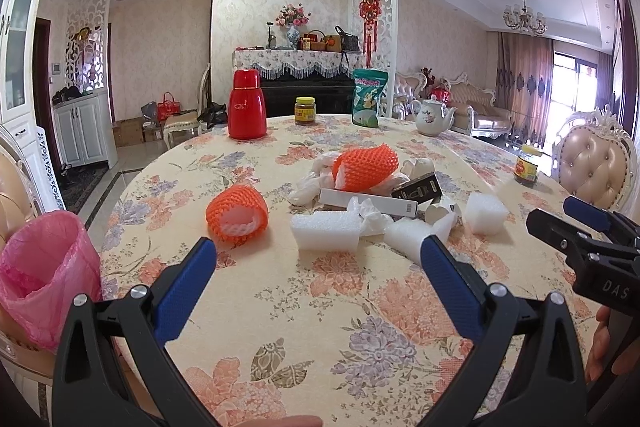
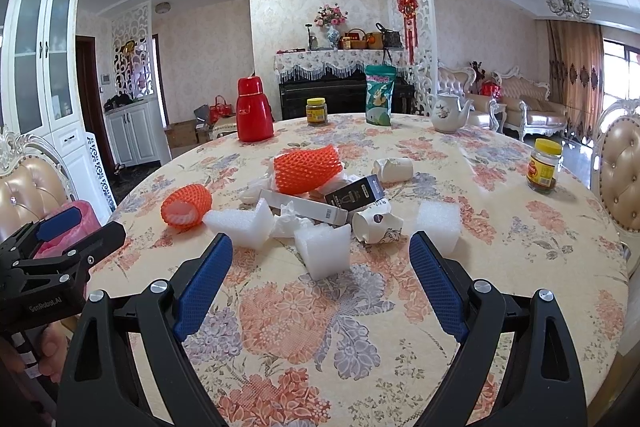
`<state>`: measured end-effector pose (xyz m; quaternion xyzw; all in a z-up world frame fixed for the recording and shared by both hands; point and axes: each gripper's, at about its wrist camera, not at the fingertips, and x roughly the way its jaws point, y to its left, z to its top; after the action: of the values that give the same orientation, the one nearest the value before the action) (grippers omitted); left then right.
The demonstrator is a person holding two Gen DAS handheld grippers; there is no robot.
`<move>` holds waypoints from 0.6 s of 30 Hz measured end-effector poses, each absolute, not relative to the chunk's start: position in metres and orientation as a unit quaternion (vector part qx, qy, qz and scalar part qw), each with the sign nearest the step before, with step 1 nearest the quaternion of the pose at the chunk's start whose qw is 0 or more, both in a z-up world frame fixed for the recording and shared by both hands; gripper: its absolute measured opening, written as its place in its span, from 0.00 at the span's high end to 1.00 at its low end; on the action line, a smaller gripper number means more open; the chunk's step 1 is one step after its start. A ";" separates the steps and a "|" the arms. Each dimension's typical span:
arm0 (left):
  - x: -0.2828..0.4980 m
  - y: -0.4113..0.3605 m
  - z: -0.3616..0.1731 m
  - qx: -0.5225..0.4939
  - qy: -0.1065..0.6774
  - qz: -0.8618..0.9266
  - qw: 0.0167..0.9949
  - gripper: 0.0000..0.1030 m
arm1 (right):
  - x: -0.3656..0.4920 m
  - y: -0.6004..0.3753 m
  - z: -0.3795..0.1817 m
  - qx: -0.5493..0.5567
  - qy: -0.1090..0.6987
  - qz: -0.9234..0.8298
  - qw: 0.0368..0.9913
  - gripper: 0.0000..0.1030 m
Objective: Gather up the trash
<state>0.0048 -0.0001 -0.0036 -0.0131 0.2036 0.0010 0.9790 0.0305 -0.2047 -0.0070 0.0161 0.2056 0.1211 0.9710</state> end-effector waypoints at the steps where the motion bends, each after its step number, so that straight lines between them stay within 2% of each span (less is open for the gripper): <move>1: 0.005 0.000 -0.005 -0.014 0.205 -0.002 0.979 0.04 | 0.032 -0.204 -0.008 0.017 0.208 0.121 0.971 0.18; 9: 0.023 0.002 -0.015 -0.001 0.220 -0.001 0.975 0.04 | 0.052 -0.207 -0.021 0.016 0.228 0.111 0.967 0.18; 18: 0.071 0.028 -0.042 -0.018 0.286 0.029 0.958 0.04 | 0.101 -0.194 -0.050 0.008 0.287 0.114 0.951 0.18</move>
<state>0.0709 0.0278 -0.0421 -0.0178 0.2864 0.0286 0.9575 0.1010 -0.1938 -0.0496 0.0075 0.2866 0.1145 0.9512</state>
